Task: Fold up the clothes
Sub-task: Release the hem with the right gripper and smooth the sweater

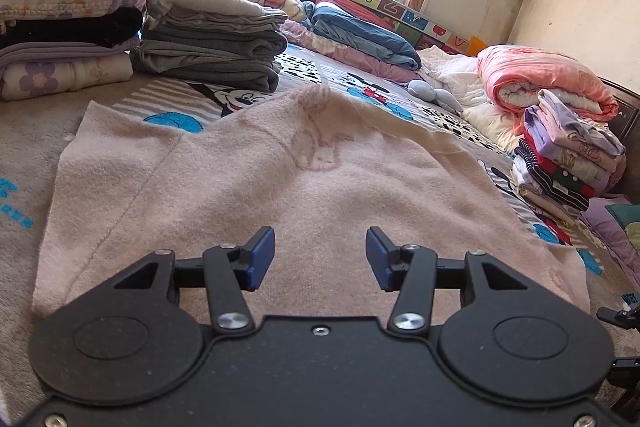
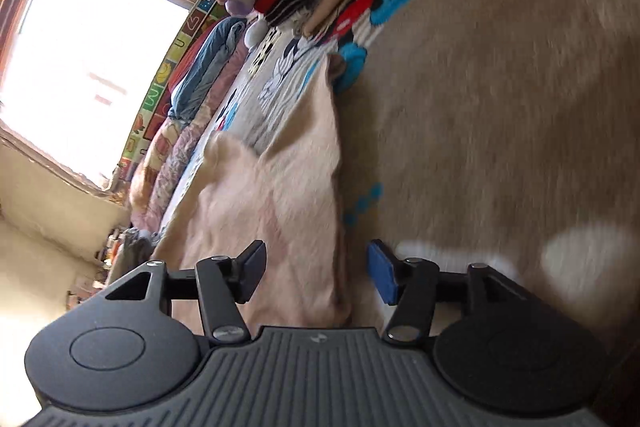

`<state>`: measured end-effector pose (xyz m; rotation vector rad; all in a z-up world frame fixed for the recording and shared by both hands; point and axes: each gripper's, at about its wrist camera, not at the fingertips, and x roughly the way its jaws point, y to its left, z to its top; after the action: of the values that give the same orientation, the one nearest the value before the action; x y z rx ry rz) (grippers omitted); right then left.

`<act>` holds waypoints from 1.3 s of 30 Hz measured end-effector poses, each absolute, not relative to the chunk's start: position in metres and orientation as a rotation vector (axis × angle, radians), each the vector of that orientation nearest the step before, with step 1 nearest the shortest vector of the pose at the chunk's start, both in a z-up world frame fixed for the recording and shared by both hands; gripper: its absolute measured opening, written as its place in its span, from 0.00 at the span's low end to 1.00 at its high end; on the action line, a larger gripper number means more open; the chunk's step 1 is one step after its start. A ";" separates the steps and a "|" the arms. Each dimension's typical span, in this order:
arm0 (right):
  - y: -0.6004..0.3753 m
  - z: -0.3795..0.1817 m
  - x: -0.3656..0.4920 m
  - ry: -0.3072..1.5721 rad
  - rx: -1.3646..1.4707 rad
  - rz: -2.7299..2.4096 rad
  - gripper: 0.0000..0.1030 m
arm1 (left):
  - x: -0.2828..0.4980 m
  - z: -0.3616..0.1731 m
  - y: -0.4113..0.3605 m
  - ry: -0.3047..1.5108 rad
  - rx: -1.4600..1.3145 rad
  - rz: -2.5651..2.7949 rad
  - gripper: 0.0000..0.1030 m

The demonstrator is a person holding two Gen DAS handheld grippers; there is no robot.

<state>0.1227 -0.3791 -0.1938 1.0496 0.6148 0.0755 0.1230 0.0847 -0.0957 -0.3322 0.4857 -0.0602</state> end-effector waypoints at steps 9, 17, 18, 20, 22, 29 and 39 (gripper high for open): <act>-0.352 -0.178 0.106 0.542 0.882 -0.006 0.13 | 0.113 -0.092 0.084 0.470 -0.323 -0.052 0.47; -0.356 -0.162 0.099 0.553 0.617 -0.070 0.08 | 0.110 -0.089 0.083 0.462 -0.322 -0.067 0.48; -0.348 -0.154 0.099 0.530 0.561 -0.045 0.08 | 0.111 -0.089 0.080 0.460 -0.315 -0.076 0.48; -0.324 -0.137 0.104 0.480 0.425 0.069 0.11 | 0.111 -0.090 0.072 0.465 -0.284 -0.099 0.48; -0.296 -0.125 0.112 0.452 0.299 0.183 0.11 | 0.110 -0.092 0.062 0.472 -0.246 -0.123 0.48; -0.292 -0.162 0.132 0.591 0.230 0.227 0.15 | 0.113 -0.102 0.041 0.537 -0.133 -0.193 0.49; -0.275 -0.145 0.123 0.594 0.152 0.239 0.32 | 0.113 -0.113 0.025 0.645 0.048 -0.223 0.53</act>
<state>0.1235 -0.2747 -0.1449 0.1517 0.5941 0.2394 0.1129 0.0247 -0.1131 0.0480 0.6446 -0.2226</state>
